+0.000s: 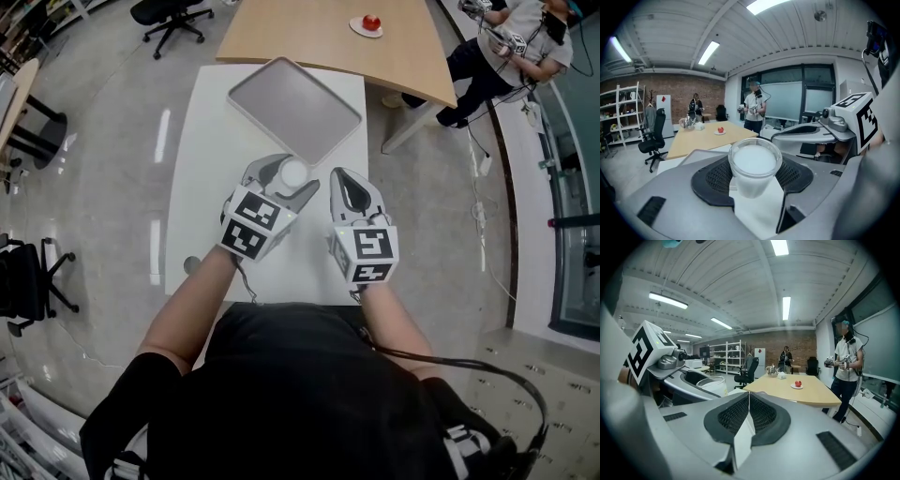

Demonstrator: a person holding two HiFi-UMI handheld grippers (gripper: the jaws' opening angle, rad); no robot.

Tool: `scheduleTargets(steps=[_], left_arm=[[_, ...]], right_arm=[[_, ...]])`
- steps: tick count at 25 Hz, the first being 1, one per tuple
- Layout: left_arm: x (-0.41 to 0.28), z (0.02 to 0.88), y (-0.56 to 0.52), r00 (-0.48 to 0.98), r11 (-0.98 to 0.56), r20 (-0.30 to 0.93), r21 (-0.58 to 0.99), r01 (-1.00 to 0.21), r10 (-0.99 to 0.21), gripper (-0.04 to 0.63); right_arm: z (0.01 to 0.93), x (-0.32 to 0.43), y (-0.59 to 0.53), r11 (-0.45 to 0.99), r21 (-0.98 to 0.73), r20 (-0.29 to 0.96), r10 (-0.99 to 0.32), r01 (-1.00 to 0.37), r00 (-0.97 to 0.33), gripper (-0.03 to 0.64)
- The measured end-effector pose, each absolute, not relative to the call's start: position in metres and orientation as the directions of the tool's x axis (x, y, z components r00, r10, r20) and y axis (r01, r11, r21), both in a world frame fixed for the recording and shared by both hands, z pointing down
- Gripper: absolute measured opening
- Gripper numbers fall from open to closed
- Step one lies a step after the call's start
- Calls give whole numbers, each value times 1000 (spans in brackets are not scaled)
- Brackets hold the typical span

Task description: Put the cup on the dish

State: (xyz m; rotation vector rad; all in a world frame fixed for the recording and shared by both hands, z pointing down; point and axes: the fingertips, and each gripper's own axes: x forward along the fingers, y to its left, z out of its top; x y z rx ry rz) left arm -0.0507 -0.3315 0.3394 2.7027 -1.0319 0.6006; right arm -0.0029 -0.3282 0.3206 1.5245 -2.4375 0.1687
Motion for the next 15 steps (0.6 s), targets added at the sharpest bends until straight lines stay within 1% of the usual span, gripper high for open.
scheduleTargets(steps=[4, 8, 15], left_arm=[[-52, 344, -337, 673, -746, 446, 18, -666, -590, 273], [-50, 351, -346, 671, -737, 451, 42, -675, -589, 273], [-39, 363, -366, 647, -717, 466, 38, -696, -603, 273]], right_arm=[[325, -4, -335, 435, 36, 290, -866, -900, -408, 14], [327, 0, -344, 446, 36, 294, -860, -894, -417, 14], [339, 12, -368, 467, 9, 298, -845, -884, -444, 14]])
